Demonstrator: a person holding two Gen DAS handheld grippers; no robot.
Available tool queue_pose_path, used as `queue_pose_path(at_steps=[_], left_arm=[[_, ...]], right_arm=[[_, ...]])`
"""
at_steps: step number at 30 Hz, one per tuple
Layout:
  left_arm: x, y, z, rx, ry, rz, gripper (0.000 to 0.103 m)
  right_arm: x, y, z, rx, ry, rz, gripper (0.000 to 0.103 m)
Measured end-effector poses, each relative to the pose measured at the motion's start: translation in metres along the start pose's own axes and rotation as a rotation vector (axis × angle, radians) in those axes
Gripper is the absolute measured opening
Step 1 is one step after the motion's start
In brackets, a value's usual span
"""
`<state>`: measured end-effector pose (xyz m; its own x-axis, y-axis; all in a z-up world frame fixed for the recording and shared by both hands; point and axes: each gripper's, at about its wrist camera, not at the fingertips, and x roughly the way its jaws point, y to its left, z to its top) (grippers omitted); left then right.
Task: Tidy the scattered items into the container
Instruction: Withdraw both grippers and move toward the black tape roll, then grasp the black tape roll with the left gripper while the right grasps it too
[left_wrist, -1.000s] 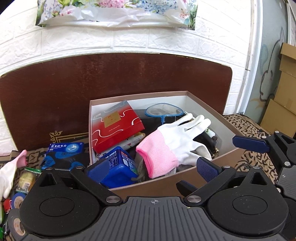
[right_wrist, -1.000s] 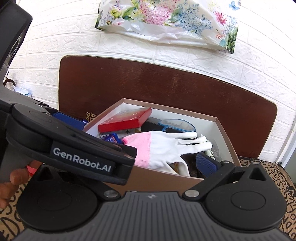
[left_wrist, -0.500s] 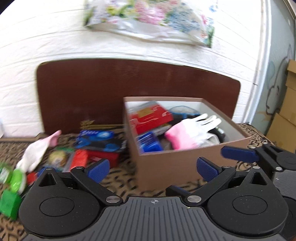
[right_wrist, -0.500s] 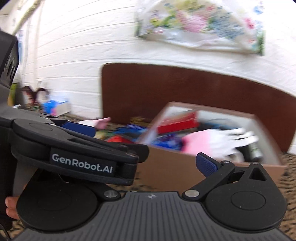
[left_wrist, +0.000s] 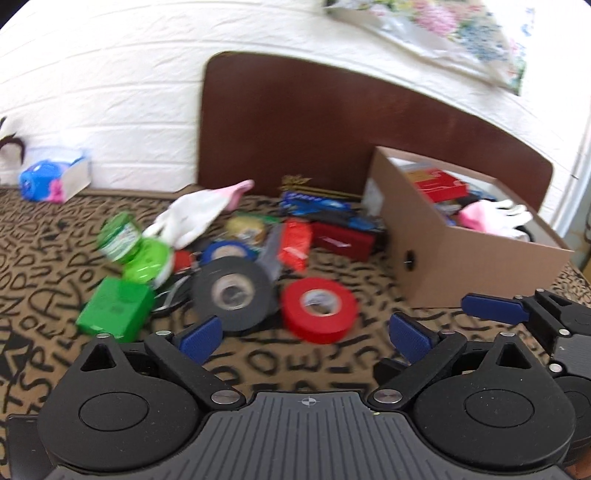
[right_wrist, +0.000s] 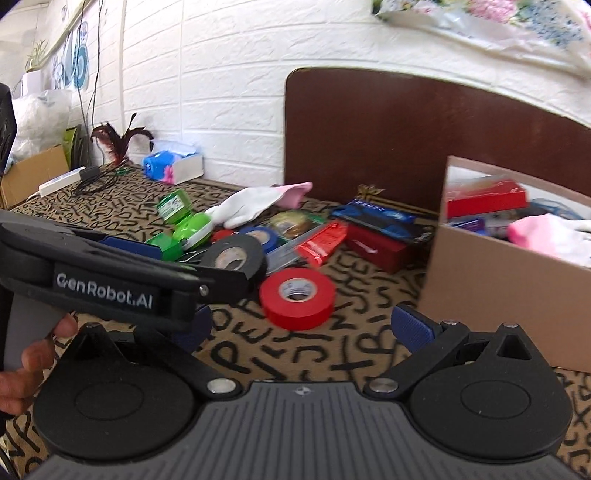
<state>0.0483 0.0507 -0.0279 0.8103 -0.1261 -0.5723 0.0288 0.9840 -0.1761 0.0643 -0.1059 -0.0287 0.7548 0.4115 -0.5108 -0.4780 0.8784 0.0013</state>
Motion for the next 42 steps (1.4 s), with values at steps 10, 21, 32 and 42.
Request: queue_pose_path(at_steps=[10,21,32,42], left_arm=[[0.032,0.055,0.019,-0.116,0.04,0.048,0.081],[0.077,0.078,0.028,-0.139,0.112,0.057,0.047],[0.094,0.088,0.032,-0.138,0.129,-0.009,0.044],[0.094,0.088,0.034,-0.148,0.136,-0.022,0.046]], right_arm=[[0.051,0.016,0.018,-0.022,0.016,0.008,0.087],[0.092,0.02,0.032,0.016,0.044,0.007,0.063],[0.121,0.022,0.037,0.052,0.09,0.059,0.032],[0.122,0.026,0.04,0.019,0.094,0.061,0.025]])
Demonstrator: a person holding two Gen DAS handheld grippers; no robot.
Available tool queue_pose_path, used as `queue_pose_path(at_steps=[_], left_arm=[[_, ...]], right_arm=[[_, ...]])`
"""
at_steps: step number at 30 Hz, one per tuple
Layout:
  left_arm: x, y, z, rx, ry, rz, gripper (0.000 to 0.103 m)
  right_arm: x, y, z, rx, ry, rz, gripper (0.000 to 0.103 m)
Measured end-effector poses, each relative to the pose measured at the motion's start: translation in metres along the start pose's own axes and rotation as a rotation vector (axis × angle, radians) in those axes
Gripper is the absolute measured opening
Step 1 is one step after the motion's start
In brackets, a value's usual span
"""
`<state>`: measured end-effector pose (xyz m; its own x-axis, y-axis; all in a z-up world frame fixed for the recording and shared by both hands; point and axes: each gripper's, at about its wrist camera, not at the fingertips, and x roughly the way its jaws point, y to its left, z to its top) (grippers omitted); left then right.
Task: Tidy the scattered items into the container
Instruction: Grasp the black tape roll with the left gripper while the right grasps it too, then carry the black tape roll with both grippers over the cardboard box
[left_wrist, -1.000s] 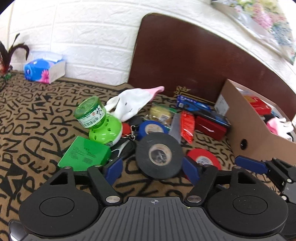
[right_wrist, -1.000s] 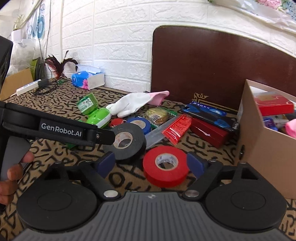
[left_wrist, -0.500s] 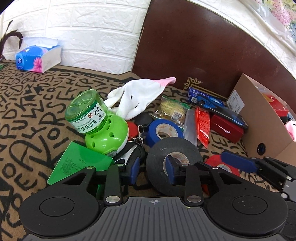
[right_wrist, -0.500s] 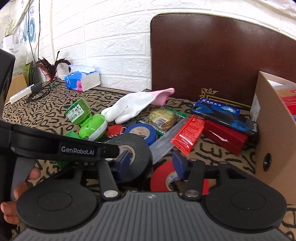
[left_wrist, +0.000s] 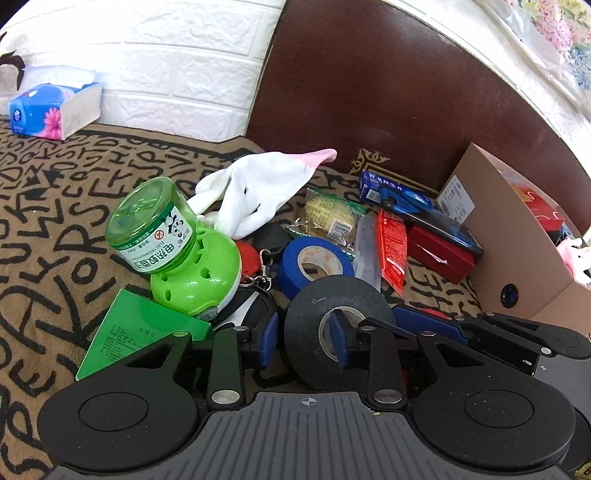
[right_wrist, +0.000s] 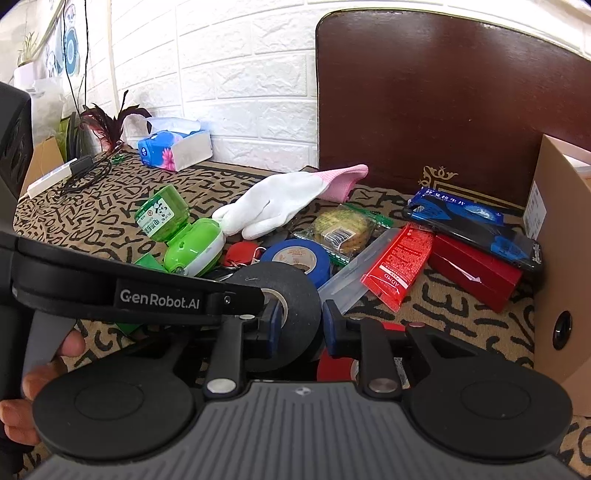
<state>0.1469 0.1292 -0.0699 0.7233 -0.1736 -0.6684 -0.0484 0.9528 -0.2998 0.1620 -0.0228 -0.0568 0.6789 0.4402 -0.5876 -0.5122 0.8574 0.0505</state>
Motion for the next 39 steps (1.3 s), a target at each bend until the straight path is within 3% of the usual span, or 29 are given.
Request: queue_pose_path(at_steps=[6,11,15,20,24,27,31,33,39], left_arm=[[-0.031,-0.015,-0.006,0.012,-0.012,-0.001,0.046],[-0.059,-0.049,-0.028,0.081,0.007,-0.013,0.048],[-0.067,-0.085,-0.055,0.126,0.054,-0.081,0.049],[-0.055,-0.144,-0.093,0.195,0.148,-0.192,0.049],[-0.047,-0.193,-0.113,0.295,0.18,-0.254,0.047],[-0.039,-0.217,-0.122,0.349,0.201,-0.273,0.052],[-0.041,-0.225,-0.13,0.397,0.188,-0.235,0.063],[-0.039,-0.22,-0.131,0.384,0.203,-0.228,0.063],[-0.032,-0.206,-0.128,0.344,0.26,-0.271,0.046]], right_arm=[[-0.032,0.005,0.001,-0.066,-0.018,0.005,0.023],[-0.075,0.0,-0.016,-0.057,0.001,-0.008,0.023],[-0.118,-0.024,-0.045,0.013,0.035,-0.032,0.019],[-0.17,-0.062,-0.088,0.099,0.097,-0.147,0.018],[-0.205,-0.089,-0.117,0.184,0.095,-0.222,0.018],[-0.216,-0.106,-0.134,0.252,0.092,-0.249,0.021],[-0.217,-0.112,-0.145,0.277,0.082,-0.254,0.021],[-0.217,-0.114,-0.148,0.298,0.067,-0.238,0.021],[-0.214,-0.121,-0.149,0.371,0.04,-0.19,0.021]])
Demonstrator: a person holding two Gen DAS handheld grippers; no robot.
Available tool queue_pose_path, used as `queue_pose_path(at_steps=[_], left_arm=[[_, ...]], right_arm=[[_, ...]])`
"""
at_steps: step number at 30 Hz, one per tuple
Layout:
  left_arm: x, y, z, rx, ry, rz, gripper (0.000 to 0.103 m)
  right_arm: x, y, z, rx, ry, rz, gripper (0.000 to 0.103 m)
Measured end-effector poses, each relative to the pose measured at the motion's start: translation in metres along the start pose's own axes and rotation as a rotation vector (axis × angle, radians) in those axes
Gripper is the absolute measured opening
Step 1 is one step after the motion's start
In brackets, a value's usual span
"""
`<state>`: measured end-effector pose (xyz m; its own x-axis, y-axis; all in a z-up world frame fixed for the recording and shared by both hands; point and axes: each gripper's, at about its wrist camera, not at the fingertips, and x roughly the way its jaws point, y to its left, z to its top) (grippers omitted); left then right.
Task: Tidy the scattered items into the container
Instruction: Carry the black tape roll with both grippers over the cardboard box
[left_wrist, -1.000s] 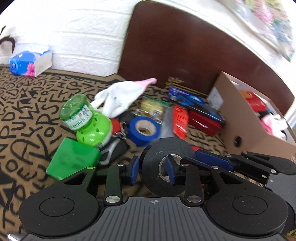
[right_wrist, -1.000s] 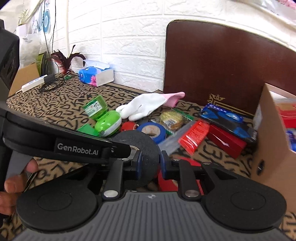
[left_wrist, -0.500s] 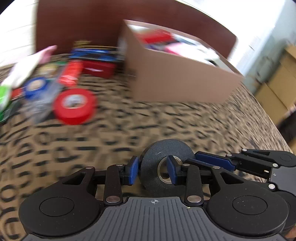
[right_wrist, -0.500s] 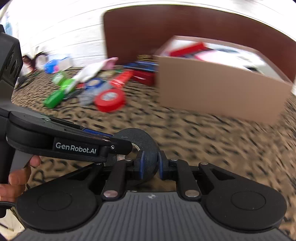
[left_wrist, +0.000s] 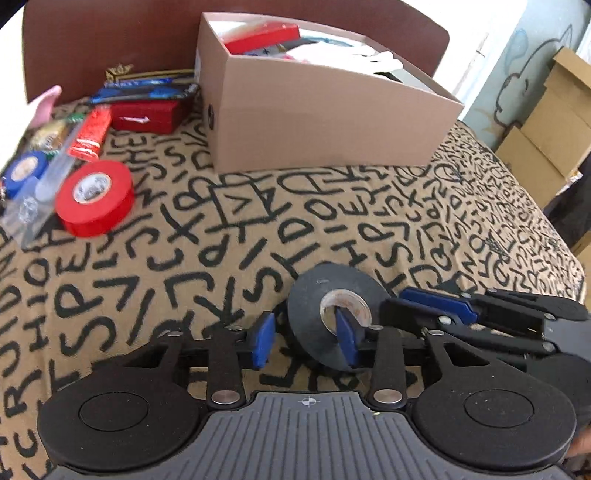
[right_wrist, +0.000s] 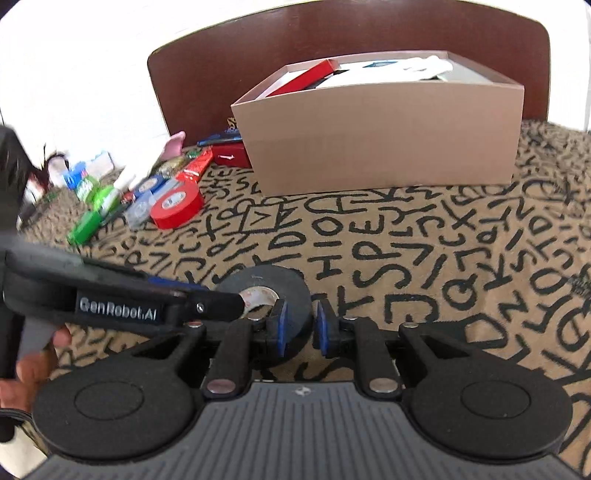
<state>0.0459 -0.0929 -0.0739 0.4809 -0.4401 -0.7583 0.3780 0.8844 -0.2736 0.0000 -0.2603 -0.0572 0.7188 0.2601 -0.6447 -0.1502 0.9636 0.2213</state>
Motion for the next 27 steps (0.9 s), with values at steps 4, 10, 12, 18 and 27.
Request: queue_pose_path(at_steps=[4,10,12,18,27], left_arm=[[0.002,-0.004,0.001,0.024,-0.004,0.004,0.048],[0.005,0.002,0.003,0.0,0.004,-0.015,0.041],[0.005,0.006,0.002,-0.019,0.003,-0.029,0.041],[0.007,0.007,0.002,-0.032,0.005,-0.038,0.043],[0.009,0.007,0.001,-0.046,0.003,-0.033,0.046]], right_arm=[[0.003,-0.003,0.0,0.033,0.004,0.021,0.021],[0.009,-0.005,0.003,0.063,0.009,0.034,0.026],[0.011,-0.005,0.005,0.061,0.013,0.035,0.027],[0.015,-0.009,0.005,0.087,0.024,0.039,0.029],[0.016,-0.014,0.005,0.121,0.041,0.068,0.03]])
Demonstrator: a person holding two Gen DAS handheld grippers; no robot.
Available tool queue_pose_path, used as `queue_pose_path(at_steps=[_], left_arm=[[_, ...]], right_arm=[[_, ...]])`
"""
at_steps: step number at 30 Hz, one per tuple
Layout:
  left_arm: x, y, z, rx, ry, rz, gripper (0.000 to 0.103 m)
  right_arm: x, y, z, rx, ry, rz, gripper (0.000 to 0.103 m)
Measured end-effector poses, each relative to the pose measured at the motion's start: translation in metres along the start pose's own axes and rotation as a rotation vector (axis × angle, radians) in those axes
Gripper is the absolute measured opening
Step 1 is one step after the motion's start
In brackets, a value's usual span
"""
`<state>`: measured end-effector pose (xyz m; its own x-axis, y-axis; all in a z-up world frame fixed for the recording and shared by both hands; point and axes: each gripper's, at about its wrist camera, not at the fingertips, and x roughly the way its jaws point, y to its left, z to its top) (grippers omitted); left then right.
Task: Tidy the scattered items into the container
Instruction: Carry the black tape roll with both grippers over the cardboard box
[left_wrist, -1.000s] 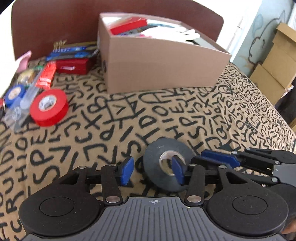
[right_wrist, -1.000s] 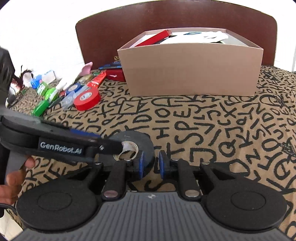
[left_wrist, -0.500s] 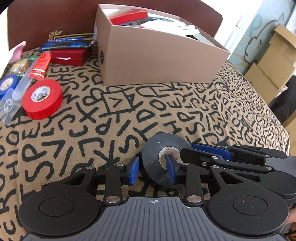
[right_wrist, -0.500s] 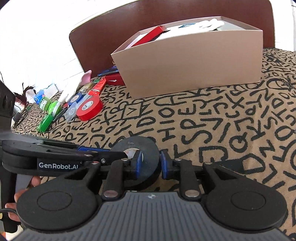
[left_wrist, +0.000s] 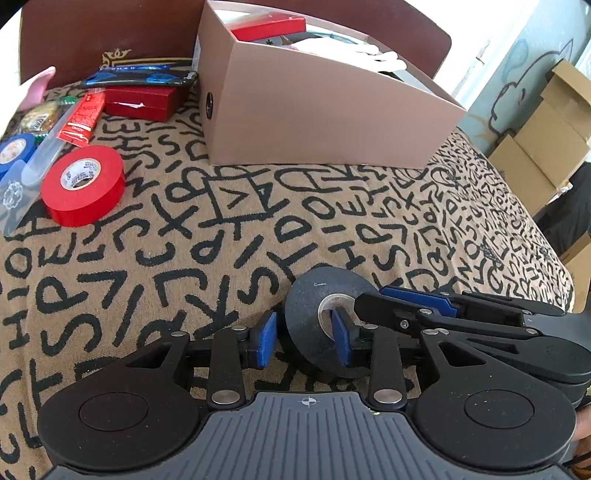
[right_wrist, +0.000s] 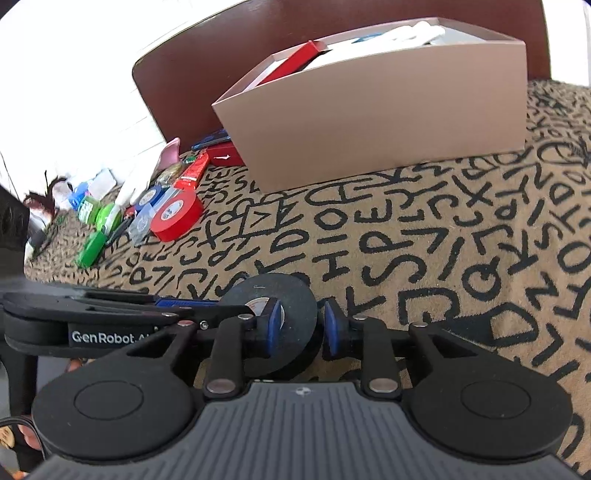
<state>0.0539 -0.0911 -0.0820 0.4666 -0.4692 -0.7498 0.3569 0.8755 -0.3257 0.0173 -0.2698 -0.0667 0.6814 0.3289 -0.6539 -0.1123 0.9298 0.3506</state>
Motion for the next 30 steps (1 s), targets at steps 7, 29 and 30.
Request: queue_pose_path(at_steps=[7,29,30], left_arm=[[0.001,0.004,0.002,-0.023,0.005,-0.007,0.043],[-0.048,-0.077,0.101,0.08,-0.242,-0.053,0.04],[-0.048,-0.081,0.112,0.086,-0.259,-0.055,0.04]], right_arm=[[0.009,-0.007,-0.001,0.059,0.001,0.031,0.034],[-0.075,-0.019,0.095,-0.039,-0.285,-0.035,0.03],[-0.077,-0.023,0.105,-0.041,-0.3,-0.034,0.03]])
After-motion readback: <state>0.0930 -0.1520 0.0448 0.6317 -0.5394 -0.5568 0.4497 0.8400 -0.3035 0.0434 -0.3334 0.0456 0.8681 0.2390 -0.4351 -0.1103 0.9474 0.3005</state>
